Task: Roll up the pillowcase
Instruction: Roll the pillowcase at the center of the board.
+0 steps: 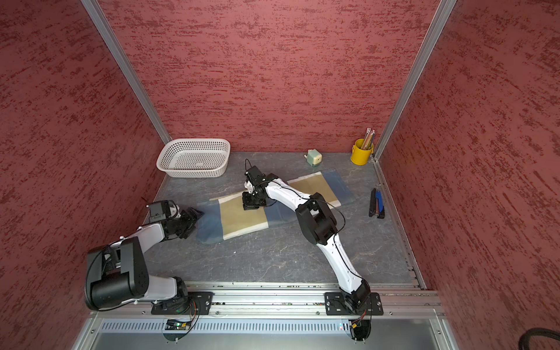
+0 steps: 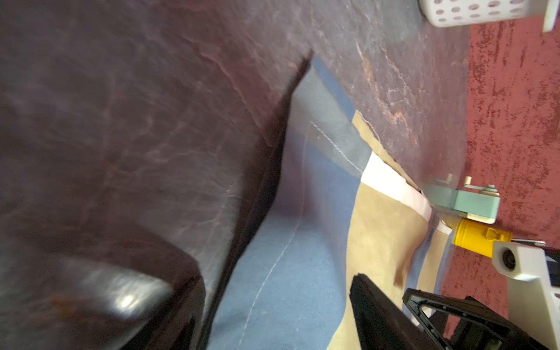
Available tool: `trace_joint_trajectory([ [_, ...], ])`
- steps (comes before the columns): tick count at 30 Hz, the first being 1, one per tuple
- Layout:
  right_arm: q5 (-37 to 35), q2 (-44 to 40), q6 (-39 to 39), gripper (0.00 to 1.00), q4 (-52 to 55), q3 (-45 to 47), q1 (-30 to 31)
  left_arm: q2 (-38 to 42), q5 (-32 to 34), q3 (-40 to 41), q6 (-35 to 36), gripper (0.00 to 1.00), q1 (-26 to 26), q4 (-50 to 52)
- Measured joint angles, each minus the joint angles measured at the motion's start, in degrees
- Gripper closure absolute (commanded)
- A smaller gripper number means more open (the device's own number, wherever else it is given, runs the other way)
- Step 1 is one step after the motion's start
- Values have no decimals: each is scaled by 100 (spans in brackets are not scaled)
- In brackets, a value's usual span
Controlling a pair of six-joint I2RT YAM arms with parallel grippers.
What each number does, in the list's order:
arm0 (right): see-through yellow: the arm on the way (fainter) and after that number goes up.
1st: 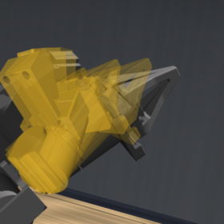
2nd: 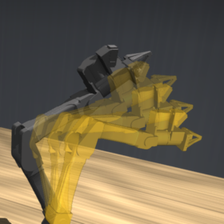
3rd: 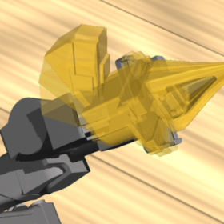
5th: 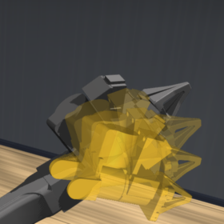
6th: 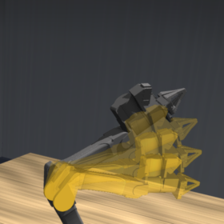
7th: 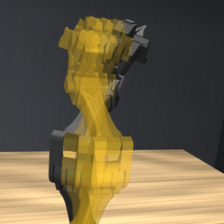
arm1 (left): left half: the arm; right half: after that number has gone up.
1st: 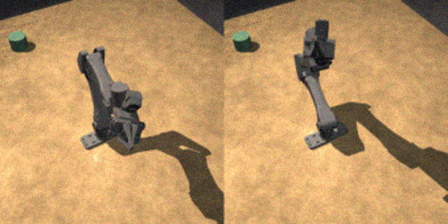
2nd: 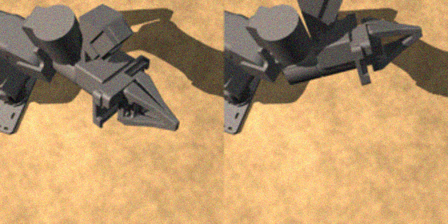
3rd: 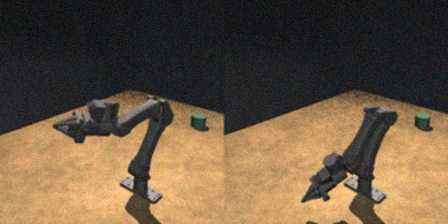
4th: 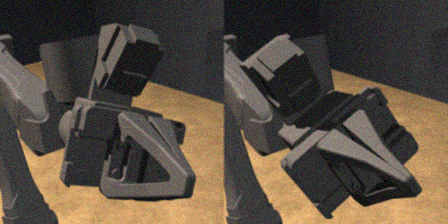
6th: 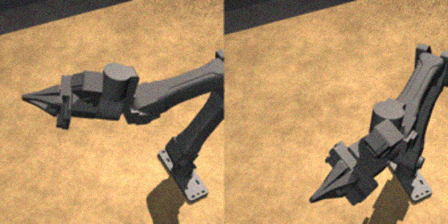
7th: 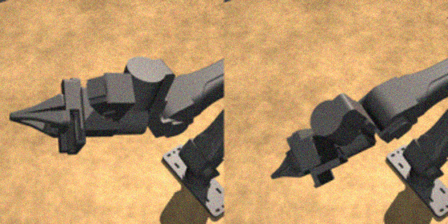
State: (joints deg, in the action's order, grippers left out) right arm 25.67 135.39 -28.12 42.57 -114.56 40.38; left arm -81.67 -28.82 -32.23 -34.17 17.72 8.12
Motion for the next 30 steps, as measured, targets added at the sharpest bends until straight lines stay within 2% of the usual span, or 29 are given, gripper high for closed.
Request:
trace_joint_trajectory([
  [2, 2, -61, -33, 100, -46, 61, -44, -245, -168, -57, -50, 28, -107, -284],
  [4, 2, -111, -48, 100, -98, 70, -50, -407, -247, -87, -105, 36, -170, -525],
  [6, 4, -160, -61, 100, -140, 70, -48, -437, -225, -46, -136, 49, -177, -612],
  [7, 7, -181, -61, 100, -157, 70, -48, -437, -212, -17, -155, 57, -175, -623],
  [8, 7, -192, -61, 100, -181, 70, -48, -446, -166, 2, -164, 70, -173, -603],
  [10, 9, -210, -61, 100, -214, 70, -48, -505, -92, 17, -199, 83, -177, -518],
  [12, 13, -212, -61, 100, -225, 70, -59, -560, -52, 2, -197, 100, -177, -446],
  [17, 20, -212, -59, 100, -236, 81, -68, -472, 74, -7, -192, 100, -173, -219],
  [21, 17, -210, 15, 100, -157, 76, -66, -177, 501, -170, -52, 100, -170, 382],
  [25, -103, 138, 310, 100, 310, -717, 31, 81, 977, -623, 155, 100, -188, 997],
  [27, -151, 216, 345, 100, 323, -820, 96, 166, 1274, -846, 227, 100, -275, 1209],
  [30, -160, 345, 348, 100, 393, -850, 162, 219, 1871, -1250, 348, 100, -730, 1639],
])
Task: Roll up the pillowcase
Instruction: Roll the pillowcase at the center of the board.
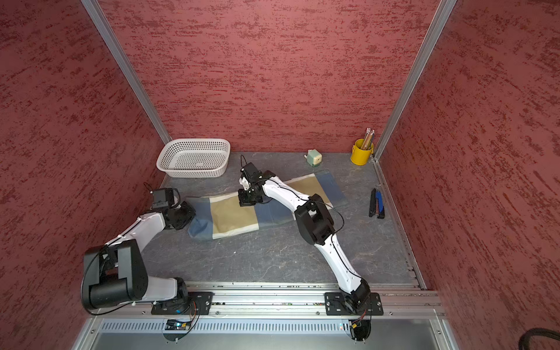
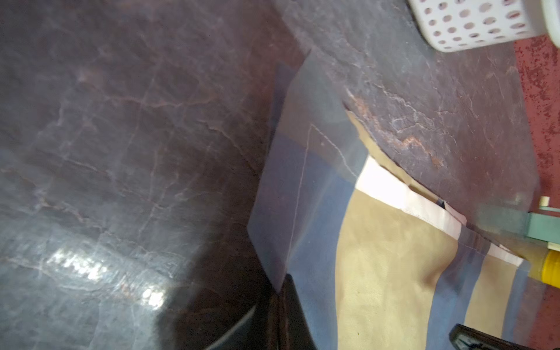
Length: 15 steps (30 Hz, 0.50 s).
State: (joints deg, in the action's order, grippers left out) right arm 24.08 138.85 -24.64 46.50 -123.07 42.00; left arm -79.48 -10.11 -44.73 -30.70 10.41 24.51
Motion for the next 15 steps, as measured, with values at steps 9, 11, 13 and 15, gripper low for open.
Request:
trace_joint_trajectory([
  [9, 63, 507, -76, 100, -37, -24, 66, -170, 1268, -1047, 55, 100, -1436, 1106],
  [11, 76, 507, -109, 100, -68, -20, 66, -319, 1456, -1377, 31, 100, -1805, 1318],
  [13, 103, 507, -155, 100, -146, 20, 61, -555, 1574, -1733, 2, 100, -2129, 1438],
  [15, 168, 505, -219, 100, -299, 87, 55, -837, 1685, -2055, -44, 100, -2404, 1523],
])
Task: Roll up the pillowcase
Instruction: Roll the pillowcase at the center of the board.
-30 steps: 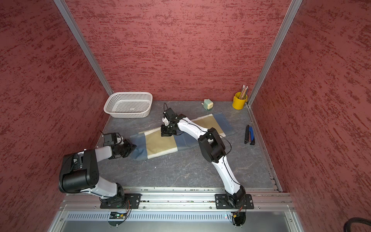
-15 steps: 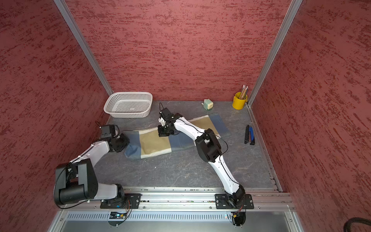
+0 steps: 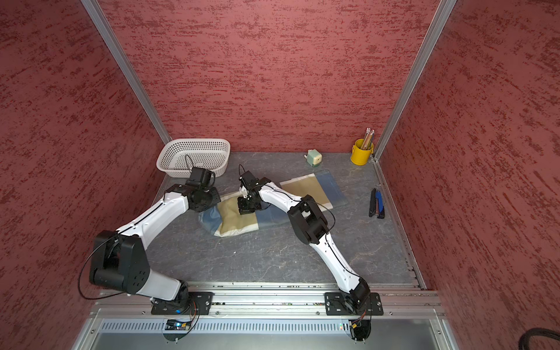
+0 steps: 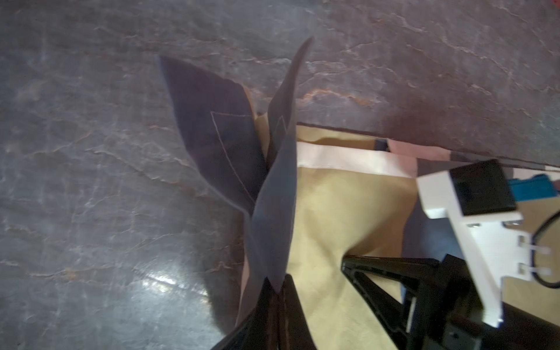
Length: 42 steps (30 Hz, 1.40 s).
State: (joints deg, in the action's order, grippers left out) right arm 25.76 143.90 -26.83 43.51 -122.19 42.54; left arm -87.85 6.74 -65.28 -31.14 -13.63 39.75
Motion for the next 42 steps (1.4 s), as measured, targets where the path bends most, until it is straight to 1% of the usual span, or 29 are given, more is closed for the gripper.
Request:
trace_joint_trajectory([
  [3, 142, -24, -127, 100, -299, 160, -33, -520, 133, -437, -63, 100, -396, 120],
  [7, 374, -221, -367, 100, -916, 706, -127, -1161, 256, -879, -216, 100, -929, 310],
  [10, 562, -404, -575, 100, -1432, 1196, -214, -1523, 299, -1167, -367, 100, -1257, 483],
  [13, 793, -557, -778, 99, -1880, 1631, -361, -1676, 424, -1303, -546, 99, -1532, 597],
  [14, 883, -579, -841, 97, -2013, 1731, -417, -1685, 446, -1305, -601, 99, -1609, 599],
  [15, 968, -592, -907, 93, -2155, 1818, -470, -1685, 457, -1305, -664, 100, -1683, 601],
  [16, 1069, -608, -997, 84, -2343, 1937, -533, -1685, 483, -1305, -734, 100, -1770, 601],
  [18, 1305, -708, -1193, 78, -2835, 2271, -640, -1690, 518, -1305, -839, 100, -1928, 564],
  [20, 1445, -896, -1373, 70, -3272, 2699, -750, -1711, 546, -1305, -931, 100, -2050, 520],
  [21, 1528, -994, -1449, 68, -3477, 2920, -815, -1738, 566, -1305, -957, 99, -2096, 501],
  [23, 1646, -1156, -1609, 63, -3762, 3257, -957, -1821, 579, -1305, -1008, 94, -2144, 424],
  [24, 1711, -1228, -1659, 59, -3891, 3414, -1043, -1891, 577, -1305, -1029, 96, -2146, 374],
  [26, 1801, -1370, -1685, 56, -3980, 3626, -1191, -2039, 584, -1305, -1058, 96, -2142, 306],
  [30, 1744, -1692, -1545, 49, -3650, 3856, -1436, -2243, 603, -1305, -1060, 97, -2105, 262],
  [32, 1670, -1834, -1443, 49, -3359, 3864, -1534, -2243, 605, -1305, -1060, 100, -2087, 240],
  [37, 1565, -2168, -1318, 48, -2861, 3858, -1714, -2236, 608, -1298, -1060, 100, -1956, 140],
  [38, 1497, -2225, -1268, 52, -2721, 3849, -1727, -2221, 619, -1268, -1058, 100, -1904, 92],
  [39, 1397, -2277, -1185, 60, -2549, 3832, -1727, -2184, 640, -1211, -1058, 100, -1843, 68],
  [40, 1270, -2308, -1093, 65, -2352, 3786, -1727, -2138, 664, -1158, -1056, 100, -1786, 63],
  [42, 914, -2319, -881, 69, -1888, 3595, -1727, -1993, 756, -1038, -1014, 100, -1663, 94],
])
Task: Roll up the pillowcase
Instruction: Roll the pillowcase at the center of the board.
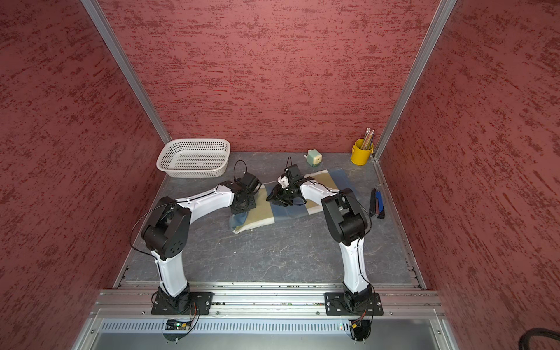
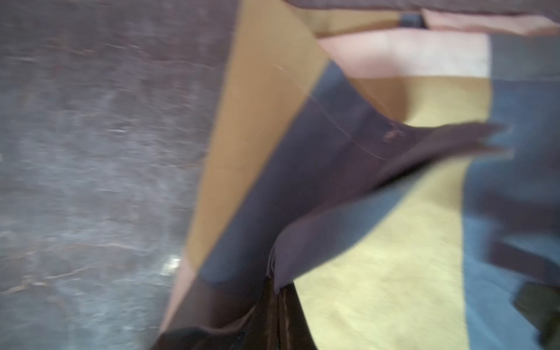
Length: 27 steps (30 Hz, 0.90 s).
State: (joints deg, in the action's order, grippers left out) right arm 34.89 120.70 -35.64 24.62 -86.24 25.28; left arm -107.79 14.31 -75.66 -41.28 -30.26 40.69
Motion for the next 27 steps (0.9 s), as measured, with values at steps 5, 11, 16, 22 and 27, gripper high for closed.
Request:
trace_joint_trajectory([
  [5, -485, 33, 264, 70, 424, -173, -7, 70, 243, -417, 127, 100, -63, 280],
  [11, -494, 391, 247, 70, 326, -168, -48, -579, 197, -1917, 144, 92, -605, 407],
  [16, -424, 389, 227, 66, 140, -90, -140, -1421, 61, -2688, 81, 21, -870, 619],
  [22, -321, 291, 269, 66, -11, 103, -420, -739, -166, -1974, -15, 17, -822, 616],
  [27, -297, 166, 345, 64, -28, 267, -487, 1331, -249, -835, 7, 23, -807, 15],
])
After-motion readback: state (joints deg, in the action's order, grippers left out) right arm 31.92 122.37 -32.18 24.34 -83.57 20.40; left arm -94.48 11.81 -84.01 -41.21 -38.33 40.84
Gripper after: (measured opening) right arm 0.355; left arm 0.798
